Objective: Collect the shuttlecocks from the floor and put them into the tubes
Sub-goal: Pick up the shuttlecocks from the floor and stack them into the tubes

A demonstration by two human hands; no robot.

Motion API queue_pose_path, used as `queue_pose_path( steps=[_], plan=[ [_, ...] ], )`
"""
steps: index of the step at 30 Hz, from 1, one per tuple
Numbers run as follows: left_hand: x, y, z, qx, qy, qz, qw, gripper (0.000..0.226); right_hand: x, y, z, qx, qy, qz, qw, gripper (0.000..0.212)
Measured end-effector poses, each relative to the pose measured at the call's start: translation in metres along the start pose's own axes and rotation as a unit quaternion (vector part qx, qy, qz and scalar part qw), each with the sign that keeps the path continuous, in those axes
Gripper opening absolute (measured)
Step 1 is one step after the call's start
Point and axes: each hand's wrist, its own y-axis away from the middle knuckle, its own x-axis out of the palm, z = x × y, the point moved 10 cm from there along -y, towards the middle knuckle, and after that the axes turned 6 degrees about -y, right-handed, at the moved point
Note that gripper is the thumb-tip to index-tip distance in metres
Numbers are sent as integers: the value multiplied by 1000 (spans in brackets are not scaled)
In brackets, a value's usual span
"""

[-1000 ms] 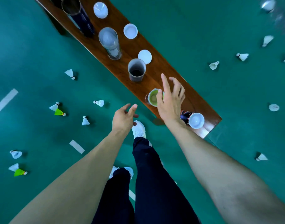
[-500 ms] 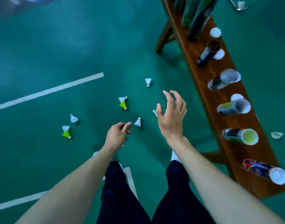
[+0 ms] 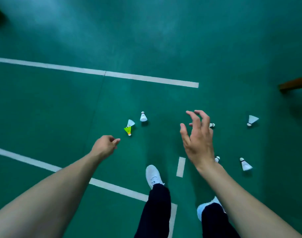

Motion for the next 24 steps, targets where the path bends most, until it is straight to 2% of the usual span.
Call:
queue_pose_path(
  steps=[5, 8, 11, 14, 17, 19, 22, 24],
  plan=[
    [67, -147, 18, 52, -39, -28, 997, 13, 170, -47, -63, -105, 47, 109, 987, 41],
    [128, -231, 38, 84, -151, -33, 985, 28, 276, -53, -127, -180, 93, 175, 964, 39],
    [172, -305, 64, 84, -235, -48, 967, 37, 378, -51, -203, -226, 165, 270, 921, 43],
    [195, -363, 90, 59, -214, -81, 972, 40, 452, -52, -272, -259, 232, 347, 871, 34],
    [217, -404, 92, 57, -205, -94, 973, 40, 476, -62, -329, -238, 295, 417, 826, 33],
    [239, -422, 88, 58, -194, -75, 976, 39, 468, -73, -356, -228, 327, 437, 806, 32],
    [271, -431, 80, 61, -202, -40, 977, 19, 427, -97, -386, -206, 408, 440, 773, 32],
    [281, -433, 75, 62, -227, -37, 971, 7, 386, -119, -405, -207, 473, 414, 750, 32]
  ],
)
